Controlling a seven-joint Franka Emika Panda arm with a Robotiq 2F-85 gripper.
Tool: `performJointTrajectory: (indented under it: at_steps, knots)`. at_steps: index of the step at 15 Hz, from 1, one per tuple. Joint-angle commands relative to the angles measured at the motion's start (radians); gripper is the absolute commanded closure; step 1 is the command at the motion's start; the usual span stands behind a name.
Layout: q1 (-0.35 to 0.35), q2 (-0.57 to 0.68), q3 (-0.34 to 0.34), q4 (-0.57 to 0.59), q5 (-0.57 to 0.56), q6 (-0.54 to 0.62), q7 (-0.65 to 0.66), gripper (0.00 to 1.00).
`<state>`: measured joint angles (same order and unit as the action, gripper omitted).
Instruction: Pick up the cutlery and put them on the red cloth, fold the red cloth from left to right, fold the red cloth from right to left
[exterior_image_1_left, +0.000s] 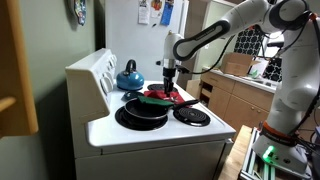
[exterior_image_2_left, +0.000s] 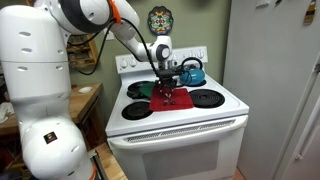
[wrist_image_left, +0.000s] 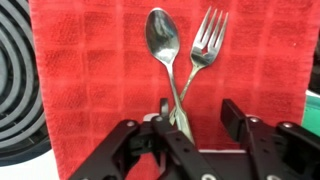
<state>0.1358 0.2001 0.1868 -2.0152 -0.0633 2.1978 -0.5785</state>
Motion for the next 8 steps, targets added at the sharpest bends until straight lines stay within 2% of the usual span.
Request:
performJointTrajectory:
  at_steps: [1,2,3,8]
  knots:
    - [0.012,-0.061,0.010,-0.022,0.002,-0.030,0.066,0.12]
    - [0.015,-0.072,0.012,-0.025,0.007,-0.043,0.083,0.04]
    - [0.018,-0.081,0.013,-0.028,0.008,-0.054,0.098,0.00]
    - [0.026,-0.121,0.015,-0.063,0.040,-0.146,0.159,0.00]
